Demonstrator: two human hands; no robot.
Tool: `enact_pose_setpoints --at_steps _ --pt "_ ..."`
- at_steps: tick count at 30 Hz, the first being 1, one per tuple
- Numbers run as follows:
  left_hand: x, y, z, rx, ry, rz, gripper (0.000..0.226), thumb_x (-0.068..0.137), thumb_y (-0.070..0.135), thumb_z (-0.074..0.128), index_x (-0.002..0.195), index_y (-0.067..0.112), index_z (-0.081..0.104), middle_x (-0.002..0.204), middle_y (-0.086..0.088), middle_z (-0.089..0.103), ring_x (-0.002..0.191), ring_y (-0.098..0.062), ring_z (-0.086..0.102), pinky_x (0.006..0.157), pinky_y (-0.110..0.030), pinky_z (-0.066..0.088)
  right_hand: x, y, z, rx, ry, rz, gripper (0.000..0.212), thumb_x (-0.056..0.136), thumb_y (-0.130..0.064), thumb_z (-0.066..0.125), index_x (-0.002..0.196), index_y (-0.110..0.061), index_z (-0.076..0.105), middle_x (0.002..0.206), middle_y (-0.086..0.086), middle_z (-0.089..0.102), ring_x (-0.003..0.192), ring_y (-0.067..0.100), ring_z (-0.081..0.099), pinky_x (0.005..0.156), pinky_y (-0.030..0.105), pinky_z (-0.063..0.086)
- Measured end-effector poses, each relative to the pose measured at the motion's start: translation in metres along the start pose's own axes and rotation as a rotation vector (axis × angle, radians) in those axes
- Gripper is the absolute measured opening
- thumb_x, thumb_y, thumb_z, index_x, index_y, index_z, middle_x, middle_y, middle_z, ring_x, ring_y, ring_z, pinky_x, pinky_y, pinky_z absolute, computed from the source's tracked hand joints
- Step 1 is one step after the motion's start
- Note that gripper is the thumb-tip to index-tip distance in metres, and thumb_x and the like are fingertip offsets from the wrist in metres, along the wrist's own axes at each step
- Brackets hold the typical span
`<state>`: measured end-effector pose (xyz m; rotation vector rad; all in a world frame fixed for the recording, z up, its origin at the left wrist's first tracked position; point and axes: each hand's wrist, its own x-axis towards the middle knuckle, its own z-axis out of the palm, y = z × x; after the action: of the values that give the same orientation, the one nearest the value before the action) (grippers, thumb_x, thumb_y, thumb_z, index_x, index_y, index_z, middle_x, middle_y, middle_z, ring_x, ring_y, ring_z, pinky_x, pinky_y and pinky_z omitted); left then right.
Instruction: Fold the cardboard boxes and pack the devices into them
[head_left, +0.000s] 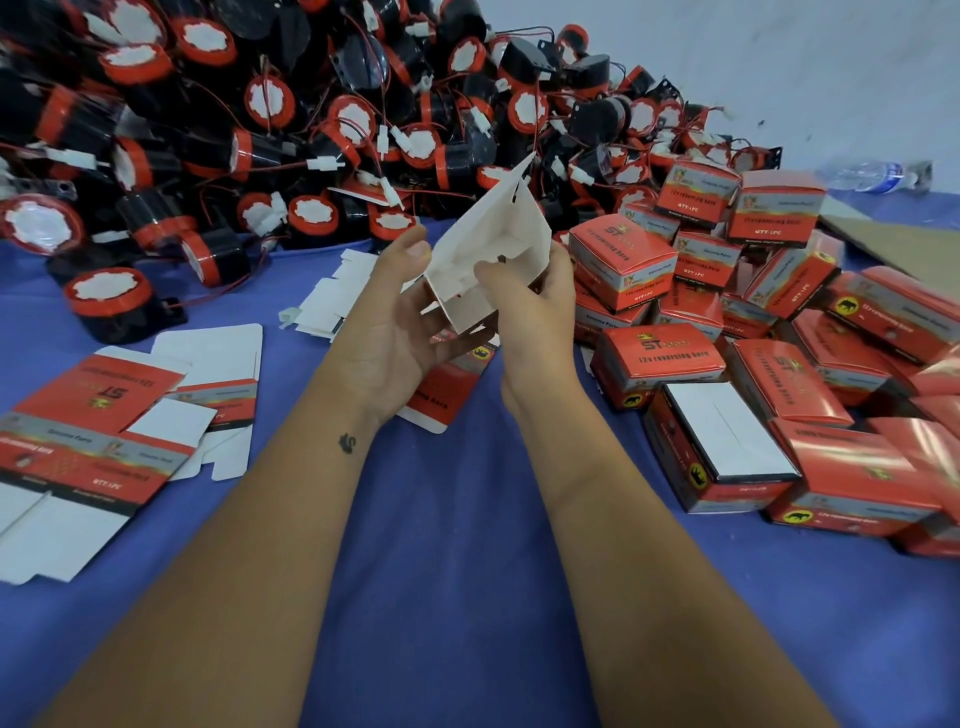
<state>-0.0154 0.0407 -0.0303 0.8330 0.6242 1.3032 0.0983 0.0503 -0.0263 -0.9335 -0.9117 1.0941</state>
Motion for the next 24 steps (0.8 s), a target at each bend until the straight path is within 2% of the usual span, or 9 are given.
enact_pose_setpoints --at_steps 3,5,8,10,12,16,18,21,24 --pt "0.001 -0.001 0.000 0.007 -0.011 0.012 0.072 0.082 0.030 0.058 0.151 0.018 0.037 0.133 -0.018 0.057 0.111 -0.031 0.055 0.095 -0.050 0.049 0.000 0.003 0.004 -0.056 0.019 0.003 0.049 0.080 -0.009 0.070 0.121 -0.025 0.050 0.117 -0.002 0.060 0.101 0.010 0.062 0.062 0.016 0.053" --pt "0.001 -0.001 0.000 0.019 -0.003 0.023 0.072 0.081 0.028 0.058 0.150 0.020 0.038 0.121 -0.011 0.058 0.102 -0.026 0.056 0.087 -0.045 0.051 0.001 0.006 0.006 -0.134 0.034 0.002 0.062 0.076 -0.008 0.074 0.127 -0.027 0.043 0.126 0.002 0.054 0.111 0.018 0.059 0.074 0.029 0.058" --pt "0.002 0.000 -0.002 0.064 0.020 0.032 0.072 0.080 0.031 0.061 0.149 0.025 0.038 0.112 -0.006 0.061 0.086 -0.021 0.063 0.067 -0.038 0.057 0.000 0.006 0.005 -0.144 0.003 0.067 0.074 0.078 -0.002 0.075 0.134 -0.029 0.035 0.129 0.002 0.054 0.113 0.021 0.059 0.068 0.030 0.060" --pt "0.003 -0.001 -0.003 0.083 0.038 0.041 0.073 0.079 0.031 0.062 0.148 0.028 0.038 0.105 -0.002 0.066 0.082 -0.019 0.067 0.069 -0.039 0.058 0.000 0.006 0.003 -0.125 -0.006 0.112 0.071 0.080 -0.002 0.075 0.136 -0.025 0.037 0.127 0.003 0.058 0.111 0.023 0.062 0.072 0.036 0.061" --pt "0.004 -0.002 -0.004 0.068 0.045 0.043 0.075 0.078 0.030 0.063 0.149 0.027 0.037 0.104 0.000 0.070 0.086 -0.019 0.069 0.077 -0.040 0.057 0.001 0.006 0.001 -0.120 -0.013 0.141 0.059 0.083 -0.001 0.073 0.131 -0.021 0.045 0.121 0.005 0.063 0.106 0.027 0.065 0.077 0.043 0.060" --pt "0.004 -0.004 -0.003 0.006 0.065 -0.004 0.085 0.077 0.032 0.068 0.152 0.013 0.033 0.132 -0.016 0.064 0.109 -0.025 0.065 0.095 -0.036 0.055 0.001 0.006 0.000 -0.050 -0.053 0.216 0.053 0.087 0.001 0.067 0.131 -0.021 0.046 0.123 0.006 0.064 0.110 0.028 0.064 0.086 0.044 0.056" --pt "0.003 -0.003 -0.001 0.018 0.086 -0.031 0.085 0.073 0.035 0.071 0.148 0.009 0.040 0.134 -0.021 0.061 0.108 -0.026 0.064 0.094 -0.036 0.055 0.002 0.007 0.000 -0.083 -0.043 0.214 0.051 0.086 0.000 0.067 0.129 -0.020 0.046 0.121 0.007 0.064 0.108 0.030 0.065 0.080 0.041 0.057" --pt "0.002 -0.003 -0.002 0.049 0.054 -0.040 0.056 0.080 0.040 0.065 0.128 0.011 0.059 0.119 -0.016 0.070 0.104 -0.026 0.068 0.086 -0.037 0.059 0.001 0.009 0.003 -0.108 -0.042 0.211 0.055 0.084 -0.003 0.070 0.126 -0.023 0.042 0.121 0.007 0.063 0.108 0.030 0.065 0.081 0.040 0.058" --pt "0.001 -0.003 -0.002 0.014 -0.013 -0.053 0.047 0.087 0.043 0.059 0.125 0.015 0.061 0.126 -0.014 0.068 0.117 -0.030 0.065 0.087 -0.043 0.058 -0.002 0.012 0.006 -0.153 -0.059 0.194 0.056 0.084 -0.008 0.071 0.126 -0.028 0.040 0.121 0.002 0.062 0.106 0.021 0.063 0.077 0.032 0.058"
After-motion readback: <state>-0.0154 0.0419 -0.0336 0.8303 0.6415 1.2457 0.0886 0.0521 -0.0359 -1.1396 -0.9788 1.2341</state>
